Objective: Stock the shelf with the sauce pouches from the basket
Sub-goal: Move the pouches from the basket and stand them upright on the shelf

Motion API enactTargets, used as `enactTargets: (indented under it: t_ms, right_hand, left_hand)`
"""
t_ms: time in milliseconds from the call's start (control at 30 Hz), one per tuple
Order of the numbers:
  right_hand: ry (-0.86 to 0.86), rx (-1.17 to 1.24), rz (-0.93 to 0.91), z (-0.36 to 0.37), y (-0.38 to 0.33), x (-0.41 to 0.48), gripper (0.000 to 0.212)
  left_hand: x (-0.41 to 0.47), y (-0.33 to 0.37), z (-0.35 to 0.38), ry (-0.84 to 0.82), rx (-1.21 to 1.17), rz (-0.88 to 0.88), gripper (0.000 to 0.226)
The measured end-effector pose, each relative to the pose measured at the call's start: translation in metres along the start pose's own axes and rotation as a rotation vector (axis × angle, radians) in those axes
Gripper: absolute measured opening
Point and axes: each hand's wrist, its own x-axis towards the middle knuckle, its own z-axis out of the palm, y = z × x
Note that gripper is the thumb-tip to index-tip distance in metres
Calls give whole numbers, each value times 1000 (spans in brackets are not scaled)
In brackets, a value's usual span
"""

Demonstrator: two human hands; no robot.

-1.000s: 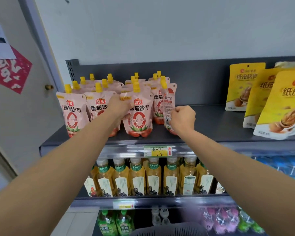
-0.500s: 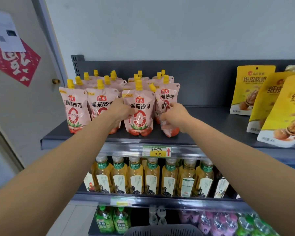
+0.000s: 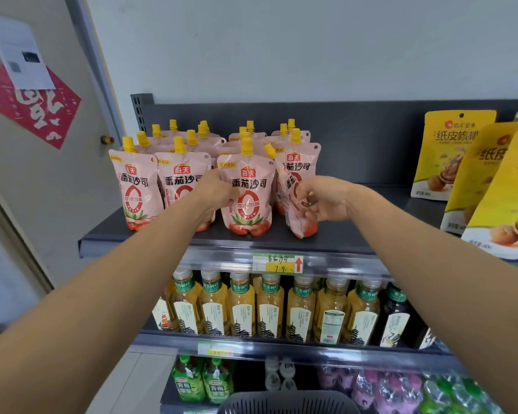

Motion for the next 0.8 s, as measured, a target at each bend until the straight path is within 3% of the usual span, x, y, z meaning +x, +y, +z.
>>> enactTargets:
  t_ms: [100,367,567,800]
  right_hand:
    - [39,-33,15,1,4,6,8]
    - [32,-156,64,-9,12,13,34]
    - [-43,-148,21,-7,15,20,10]
    - [7,-130,-62,-7,24,16,12]
  left_hand:
    - [0,0,0,-2,2,2,21]
    - [2,-3,0,17,13,13,21]
    - [2,-3,0,30,20,8,27]
    - [-1,-4,2,48,9,38,18]
